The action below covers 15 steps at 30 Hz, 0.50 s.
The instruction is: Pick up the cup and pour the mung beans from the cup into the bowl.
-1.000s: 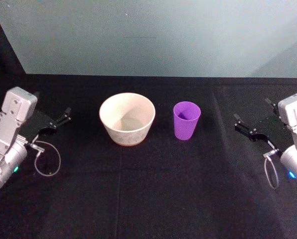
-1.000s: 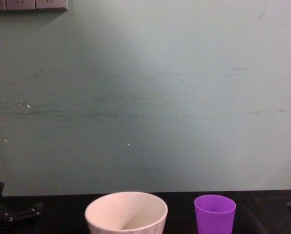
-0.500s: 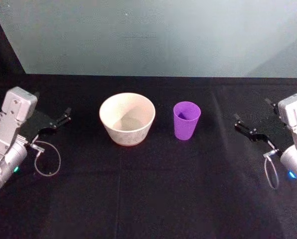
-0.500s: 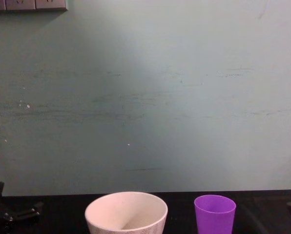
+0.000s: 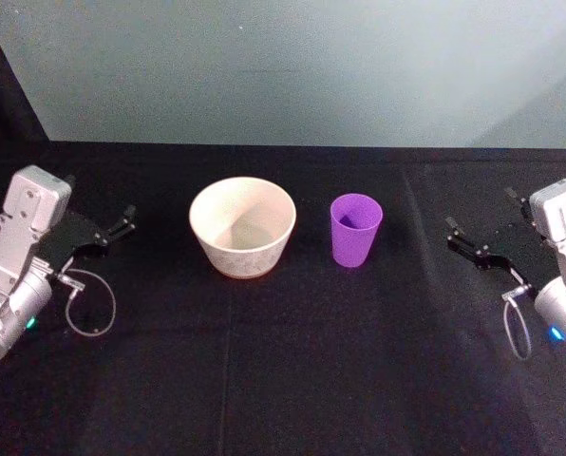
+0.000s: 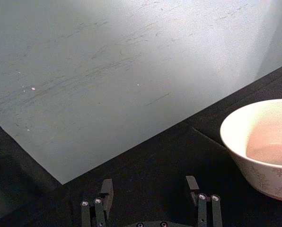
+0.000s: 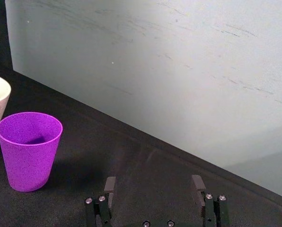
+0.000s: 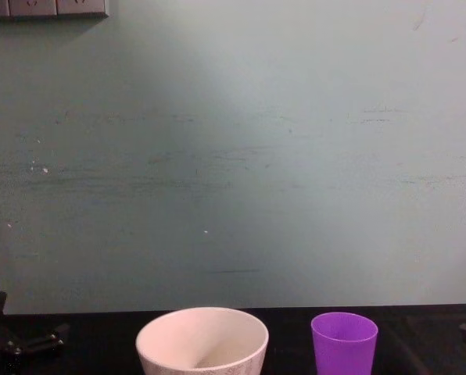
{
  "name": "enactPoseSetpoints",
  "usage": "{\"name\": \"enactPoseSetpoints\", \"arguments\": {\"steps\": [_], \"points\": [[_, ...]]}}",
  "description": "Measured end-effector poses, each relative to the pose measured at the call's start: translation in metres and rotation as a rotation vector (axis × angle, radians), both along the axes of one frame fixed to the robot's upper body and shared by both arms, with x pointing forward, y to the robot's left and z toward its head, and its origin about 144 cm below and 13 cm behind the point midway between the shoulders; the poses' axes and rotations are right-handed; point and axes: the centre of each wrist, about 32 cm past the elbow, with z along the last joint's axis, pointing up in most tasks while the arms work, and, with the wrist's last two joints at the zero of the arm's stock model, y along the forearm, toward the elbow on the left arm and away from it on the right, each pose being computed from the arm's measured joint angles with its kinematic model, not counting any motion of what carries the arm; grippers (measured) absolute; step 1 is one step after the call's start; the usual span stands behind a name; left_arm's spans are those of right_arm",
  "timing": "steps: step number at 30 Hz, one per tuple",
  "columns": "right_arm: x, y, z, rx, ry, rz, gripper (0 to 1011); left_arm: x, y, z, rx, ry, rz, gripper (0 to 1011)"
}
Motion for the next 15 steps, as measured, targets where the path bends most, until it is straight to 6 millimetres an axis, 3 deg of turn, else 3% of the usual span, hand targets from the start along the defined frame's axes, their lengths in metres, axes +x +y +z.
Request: {"name": "enactPoseSetpoints", "arguments": {"steps": [15], "points": [[0.0,0.0,0.0,0.0,0.0,0.0,1002,0.0,0.0,0.0,0.0,0.0,0.0,1000]]}}
